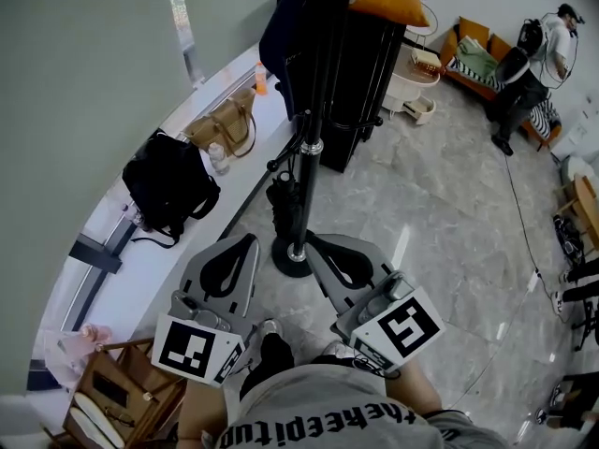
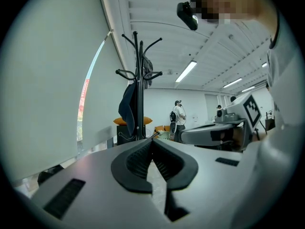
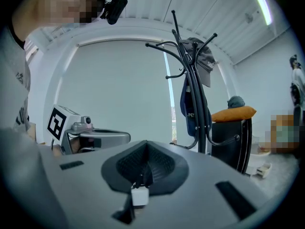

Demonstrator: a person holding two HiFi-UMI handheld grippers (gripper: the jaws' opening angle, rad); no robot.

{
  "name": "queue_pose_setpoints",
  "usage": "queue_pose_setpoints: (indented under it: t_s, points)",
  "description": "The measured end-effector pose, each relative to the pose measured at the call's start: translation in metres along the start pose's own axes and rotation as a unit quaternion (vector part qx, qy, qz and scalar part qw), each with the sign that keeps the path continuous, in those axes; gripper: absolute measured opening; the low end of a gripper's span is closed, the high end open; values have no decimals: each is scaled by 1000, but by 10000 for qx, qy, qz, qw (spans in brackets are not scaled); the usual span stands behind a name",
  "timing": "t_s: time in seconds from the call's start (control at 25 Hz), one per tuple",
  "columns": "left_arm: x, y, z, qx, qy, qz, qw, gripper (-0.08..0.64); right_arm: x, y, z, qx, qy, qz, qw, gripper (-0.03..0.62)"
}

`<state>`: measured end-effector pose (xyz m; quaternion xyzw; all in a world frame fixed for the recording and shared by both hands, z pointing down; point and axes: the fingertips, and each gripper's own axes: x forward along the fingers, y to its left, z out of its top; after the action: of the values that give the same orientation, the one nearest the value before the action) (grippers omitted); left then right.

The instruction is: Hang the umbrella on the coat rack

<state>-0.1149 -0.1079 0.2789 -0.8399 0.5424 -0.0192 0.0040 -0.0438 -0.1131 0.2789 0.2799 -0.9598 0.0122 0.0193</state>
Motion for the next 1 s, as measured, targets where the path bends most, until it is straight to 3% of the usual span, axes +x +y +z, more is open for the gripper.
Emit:
queue_pose_setpoints:
  t_s: [0.32, 1.0]
  points:
    - [-10, 0, 1, -86, -67, 129, 9999, 15, -4, 5, 2, -92, -47, 59, 9999, 12]
    - [-2, -4, 0, 21, -17, -98, 9999, 15, -8, 3, 4, -166, 6, -117, 9998, 11]
